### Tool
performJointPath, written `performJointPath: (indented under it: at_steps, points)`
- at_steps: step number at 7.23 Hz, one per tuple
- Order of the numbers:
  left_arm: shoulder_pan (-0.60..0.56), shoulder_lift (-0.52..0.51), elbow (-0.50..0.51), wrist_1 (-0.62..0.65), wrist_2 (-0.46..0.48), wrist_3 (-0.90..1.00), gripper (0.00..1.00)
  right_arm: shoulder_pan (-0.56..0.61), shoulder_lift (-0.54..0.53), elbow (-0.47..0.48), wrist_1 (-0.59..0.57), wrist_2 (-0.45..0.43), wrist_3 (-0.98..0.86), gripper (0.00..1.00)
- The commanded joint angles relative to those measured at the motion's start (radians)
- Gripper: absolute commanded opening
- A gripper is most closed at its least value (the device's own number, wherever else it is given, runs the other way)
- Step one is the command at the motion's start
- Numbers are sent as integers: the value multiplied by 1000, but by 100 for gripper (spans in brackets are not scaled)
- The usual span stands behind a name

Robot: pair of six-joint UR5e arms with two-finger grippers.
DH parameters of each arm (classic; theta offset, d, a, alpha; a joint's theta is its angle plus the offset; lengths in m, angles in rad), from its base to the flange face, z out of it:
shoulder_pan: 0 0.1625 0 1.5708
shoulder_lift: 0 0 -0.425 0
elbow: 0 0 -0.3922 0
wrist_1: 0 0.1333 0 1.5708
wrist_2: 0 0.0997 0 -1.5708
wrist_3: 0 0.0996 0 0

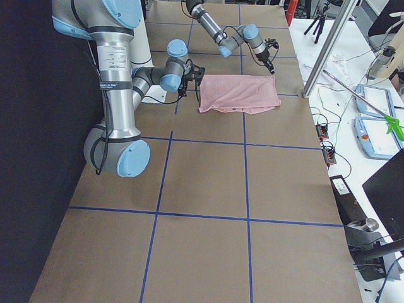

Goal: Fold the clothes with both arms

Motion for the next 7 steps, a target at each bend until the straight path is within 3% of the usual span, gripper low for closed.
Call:
performJointPath:
  at_steps: [1,2,4,6,7]
  points:
    - [-6,1,-16,11,-25,76,100,21,11,-23,-10,0,-1,100]
    - [-7,18,-69,86,-96,74,100,27,28,-55,-13,-20,-3,100]
    - [1,155,-393,303,-143,33,100,47,28,-82,-15,-25,-18,100]
    - [36,301,-695,478,-216,-125,100,57,29,-100,-15,-25,-59,100]
    - [103,353,-809,579,-210,-243,100,71,38,-118,-15,-25,-79,100]
